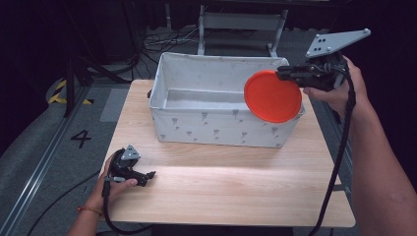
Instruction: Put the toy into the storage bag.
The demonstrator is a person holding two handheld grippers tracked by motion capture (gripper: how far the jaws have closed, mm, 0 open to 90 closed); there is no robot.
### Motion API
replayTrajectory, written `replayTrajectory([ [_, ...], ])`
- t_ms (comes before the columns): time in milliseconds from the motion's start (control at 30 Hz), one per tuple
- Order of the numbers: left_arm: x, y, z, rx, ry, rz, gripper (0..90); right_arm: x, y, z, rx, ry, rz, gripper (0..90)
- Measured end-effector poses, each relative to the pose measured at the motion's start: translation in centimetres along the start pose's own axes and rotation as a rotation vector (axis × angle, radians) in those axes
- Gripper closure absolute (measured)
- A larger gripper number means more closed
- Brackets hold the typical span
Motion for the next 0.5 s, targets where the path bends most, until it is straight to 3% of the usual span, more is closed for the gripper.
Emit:
replayTrajectory([
  [233, 0.0, 0.0, 0.0, 0.001, -0.002, -0.005, 0.2, -1.9, -1.9, 1.0, 0.015, -0.008, -0.012, 82.6],
  [500, 0.0, 0.0, 0.0, 0.001, -0.006, -0.008, 0.2, -4.1, -4.5, 0.6, 0.036, -0.031, -0.021, 82.6],
])
Point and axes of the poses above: each handheld gripper's, and its own axes: y roughly backward along the jaws, z roughly out of its top, x roughly to its left, the point moved 6 cm from there along -y, roughly forward along the jaws, and after that the axes turned 9 degrees about z, right-handed, at the moved point
